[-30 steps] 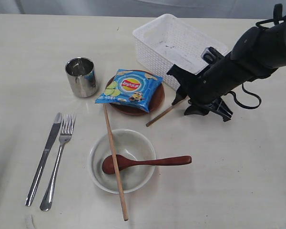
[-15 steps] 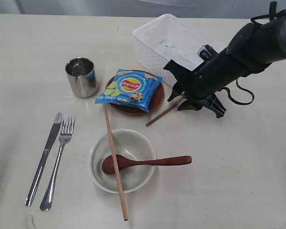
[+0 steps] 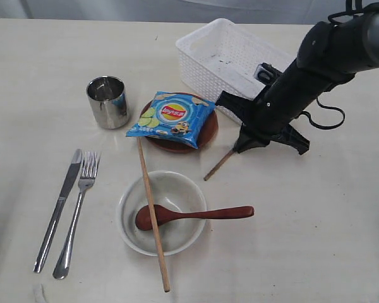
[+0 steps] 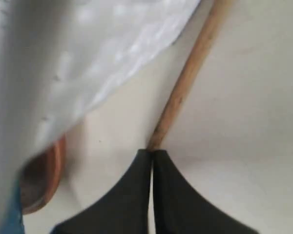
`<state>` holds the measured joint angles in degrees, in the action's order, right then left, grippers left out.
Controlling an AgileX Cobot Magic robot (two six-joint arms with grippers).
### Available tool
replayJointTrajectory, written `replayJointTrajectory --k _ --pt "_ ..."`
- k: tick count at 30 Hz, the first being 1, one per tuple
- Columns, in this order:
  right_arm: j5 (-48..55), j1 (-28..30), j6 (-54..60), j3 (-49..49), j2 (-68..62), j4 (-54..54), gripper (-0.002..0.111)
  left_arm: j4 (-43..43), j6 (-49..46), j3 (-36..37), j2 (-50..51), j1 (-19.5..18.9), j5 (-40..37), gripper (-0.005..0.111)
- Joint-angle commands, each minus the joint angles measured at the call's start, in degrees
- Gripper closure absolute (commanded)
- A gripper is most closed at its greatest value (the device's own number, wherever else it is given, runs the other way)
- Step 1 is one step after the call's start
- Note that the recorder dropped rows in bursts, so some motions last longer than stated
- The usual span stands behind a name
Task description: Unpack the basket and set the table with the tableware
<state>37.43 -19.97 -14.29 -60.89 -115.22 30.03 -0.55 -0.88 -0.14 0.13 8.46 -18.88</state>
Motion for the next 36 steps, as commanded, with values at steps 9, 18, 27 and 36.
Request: replayJointTrajectory --k 9,18,27,36 --pt "17.68 -0.12 -5.46 2.37 2.11 -27.19 0.109 0.13 0.02 0.14 -0.13 0.33 0.48 0.107" --pt "22.33 -0.12 -6.24 3.79 6.40 -34.65 0.109 0.13 0.02 0.14 -0.13 0.33 0.48 0.107" --pt "19.71 -0.12 -6.76 5.64 7.46 -34.65 0.108 0.13 0.02 0.14 -0.13 0.33 0.48 0.107" --pt "17.48 -0.12 -8.42 5.64 11.78 -34.65 0.108 0.13 0.02 0.14 -0.13 0.33 0.48 0.107"
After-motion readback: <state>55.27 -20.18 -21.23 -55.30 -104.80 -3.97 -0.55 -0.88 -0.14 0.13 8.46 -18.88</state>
